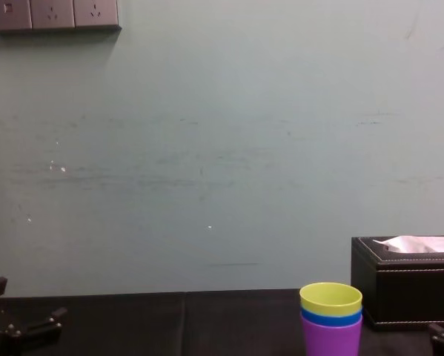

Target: Stack the three plastic cups sequentially using one hand.

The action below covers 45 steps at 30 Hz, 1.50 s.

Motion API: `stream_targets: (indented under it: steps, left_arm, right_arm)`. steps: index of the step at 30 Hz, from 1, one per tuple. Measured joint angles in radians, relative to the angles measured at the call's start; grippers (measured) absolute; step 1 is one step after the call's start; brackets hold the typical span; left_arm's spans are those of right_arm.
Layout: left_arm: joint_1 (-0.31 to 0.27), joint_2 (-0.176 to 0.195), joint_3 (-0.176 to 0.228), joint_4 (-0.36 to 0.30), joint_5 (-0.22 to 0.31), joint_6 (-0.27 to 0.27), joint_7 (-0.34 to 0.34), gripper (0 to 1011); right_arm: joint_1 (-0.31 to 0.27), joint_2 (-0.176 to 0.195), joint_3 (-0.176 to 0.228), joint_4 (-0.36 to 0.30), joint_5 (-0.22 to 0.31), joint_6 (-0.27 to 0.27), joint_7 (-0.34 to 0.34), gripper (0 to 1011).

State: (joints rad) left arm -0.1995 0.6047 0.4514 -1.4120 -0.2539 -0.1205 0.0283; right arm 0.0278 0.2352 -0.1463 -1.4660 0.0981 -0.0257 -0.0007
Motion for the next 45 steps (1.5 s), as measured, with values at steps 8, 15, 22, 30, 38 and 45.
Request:
stream_targets:
  steps: [8, 15, 22, 30, 38, 45]
  left_arm:
    - [0.000, 0.000, 0.000, 0.000, 0.000, 0.000, 0.000, 1000]
    - [0.000, 0.000, 0.000, 0.000, 0.000, 0.000, 0.000, 1000]
    - [0.000, 0.000, 0.000, 0.000, 0.000, 0.000, 0.000, 1000]
    - [0.000, 0.000, 0.000, 0.000, 0.000, 0.000, 0.000, 1000]
    - [0.000, 0.000, 0.000, 0.000, 0.000, 0.000, 0.000, 1000]
    - [0.000, 0.000, 0.000, 0.000, 0.000, 0.000, 0.000, 1000]
  right_arm:
    - [-0.001, 0.000, 0.000, 0.000, 0.003, -0.004, -0.001, 1000]
    - [-0.001, 0.001, 0.001, 0.000, 0.005, -0.007, -0.001, 1000]
    - [-0.002, 0.001, 0.001, -0.001, 0.006, -0.008, -0.001, 1000]
    - [-0.002, 0.001, 0.001, -0.001, 0.007, -0.009, 0.000, 1000]
    - [-0.002, 0.001, 0.001, -0.001, 0.008, -0.010, 0.000, 1000]
    - [-0.002, 0.001, 0.001, -0.001, 0.008, -0.010, 0.000, 1000]
